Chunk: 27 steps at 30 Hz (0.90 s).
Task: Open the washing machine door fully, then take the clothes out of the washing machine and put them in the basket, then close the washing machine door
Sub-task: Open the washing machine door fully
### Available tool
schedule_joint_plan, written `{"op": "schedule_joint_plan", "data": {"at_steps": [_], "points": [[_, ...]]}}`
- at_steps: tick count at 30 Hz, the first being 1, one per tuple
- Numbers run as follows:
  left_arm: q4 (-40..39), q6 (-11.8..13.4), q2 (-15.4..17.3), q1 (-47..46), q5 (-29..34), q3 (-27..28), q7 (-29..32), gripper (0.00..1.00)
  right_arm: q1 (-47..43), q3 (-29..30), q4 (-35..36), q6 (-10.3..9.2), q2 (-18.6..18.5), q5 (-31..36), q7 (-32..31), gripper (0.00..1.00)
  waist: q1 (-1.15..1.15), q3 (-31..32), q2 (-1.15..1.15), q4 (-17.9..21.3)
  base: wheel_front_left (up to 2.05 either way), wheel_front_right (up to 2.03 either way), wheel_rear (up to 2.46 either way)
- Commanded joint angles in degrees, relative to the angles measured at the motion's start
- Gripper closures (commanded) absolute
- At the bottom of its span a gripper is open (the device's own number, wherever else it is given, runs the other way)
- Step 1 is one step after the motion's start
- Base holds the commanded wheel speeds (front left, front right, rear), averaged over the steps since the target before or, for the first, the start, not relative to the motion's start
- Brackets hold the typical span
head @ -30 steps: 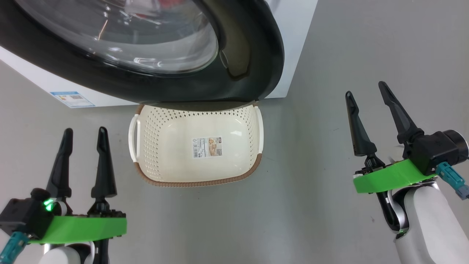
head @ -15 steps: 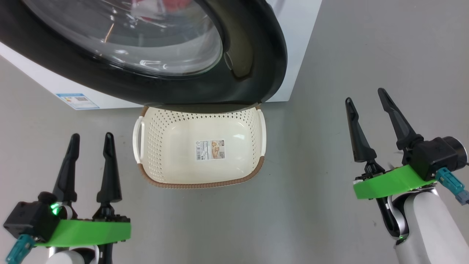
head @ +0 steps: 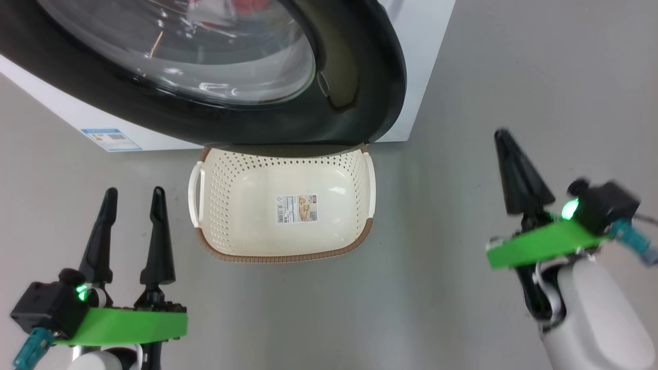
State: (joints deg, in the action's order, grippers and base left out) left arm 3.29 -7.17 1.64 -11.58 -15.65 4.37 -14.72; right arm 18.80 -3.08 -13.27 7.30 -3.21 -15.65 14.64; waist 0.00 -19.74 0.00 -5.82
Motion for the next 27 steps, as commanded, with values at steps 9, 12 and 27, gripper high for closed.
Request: {"op": "schedule_joint_plan", "data": {"at_steps": [9, 12, 27], "points": [[-1.1, -0.3, 1.2, 0.1, -0.1, 0.7, -0.3, 0.0, 13.2, -6.7, -8.0, 0.19, 0.3, -26.6, 0.0, 1.0, 0.0, -0.7, 0.0, -1.0, 0.0, 0.0, 0.0], [-1.1, -0.3, 1.2, 0.1, -0.2, 0.2, -0.3, 0.0, 17.0, -8.5, -9.3, 0.19, 0.3, -34.1, -2.1, 1.0, 0.0, -0.9, 0.0, -1.5, 0.0, 0.0, 0.0], [-0.9, 0.1, 1.2, -0.5, -0.1, -0.3, -0.3, 0.0, 31.8, -8.6, -15.0, 0.19, -1.1, -67.4, -27.1, 1.0, 0.0, -2.6, 0.0, -3.5, 0.0, 0.0, 0.0]]}}
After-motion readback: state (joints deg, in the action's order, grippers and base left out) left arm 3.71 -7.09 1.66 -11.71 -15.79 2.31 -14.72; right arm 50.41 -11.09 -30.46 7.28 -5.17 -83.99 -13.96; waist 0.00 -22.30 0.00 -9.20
